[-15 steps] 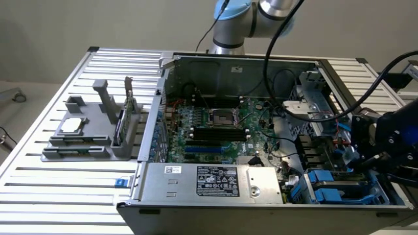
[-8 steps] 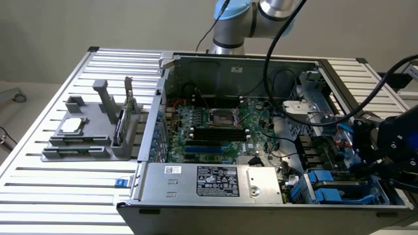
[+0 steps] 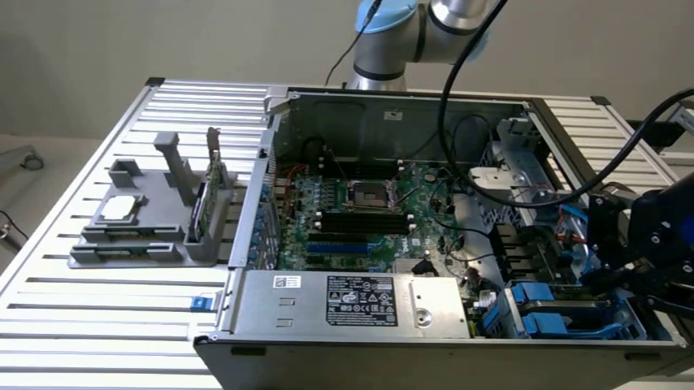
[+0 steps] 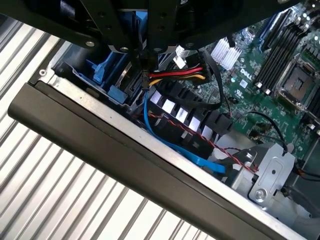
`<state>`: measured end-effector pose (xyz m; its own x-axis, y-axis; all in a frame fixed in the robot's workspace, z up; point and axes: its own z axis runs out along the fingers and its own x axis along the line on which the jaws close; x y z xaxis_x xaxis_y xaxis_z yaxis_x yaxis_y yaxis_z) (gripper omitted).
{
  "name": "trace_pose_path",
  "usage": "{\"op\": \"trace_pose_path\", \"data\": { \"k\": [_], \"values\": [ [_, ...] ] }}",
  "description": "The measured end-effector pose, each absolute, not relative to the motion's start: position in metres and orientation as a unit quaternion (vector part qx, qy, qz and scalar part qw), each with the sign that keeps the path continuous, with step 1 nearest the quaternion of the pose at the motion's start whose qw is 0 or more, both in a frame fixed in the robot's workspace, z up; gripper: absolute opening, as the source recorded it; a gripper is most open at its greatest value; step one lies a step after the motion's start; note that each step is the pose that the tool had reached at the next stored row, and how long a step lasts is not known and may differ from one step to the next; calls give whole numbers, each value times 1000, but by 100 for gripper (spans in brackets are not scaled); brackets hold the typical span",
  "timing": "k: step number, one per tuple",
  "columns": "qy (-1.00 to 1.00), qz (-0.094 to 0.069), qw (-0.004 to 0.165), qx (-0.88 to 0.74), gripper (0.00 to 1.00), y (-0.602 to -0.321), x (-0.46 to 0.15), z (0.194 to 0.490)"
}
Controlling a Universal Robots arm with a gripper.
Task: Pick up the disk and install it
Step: 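Insert the second disk wire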
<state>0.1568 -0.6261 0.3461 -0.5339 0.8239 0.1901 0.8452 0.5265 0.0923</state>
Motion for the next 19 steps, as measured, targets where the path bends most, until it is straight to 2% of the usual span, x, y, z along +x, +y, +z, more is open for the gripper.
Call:
{"op": "trace_pose_path", "data": {
  "k": [19],
  "values": [
    [-838,-90,57,-535,16,-626,156,346]
  ]
}}
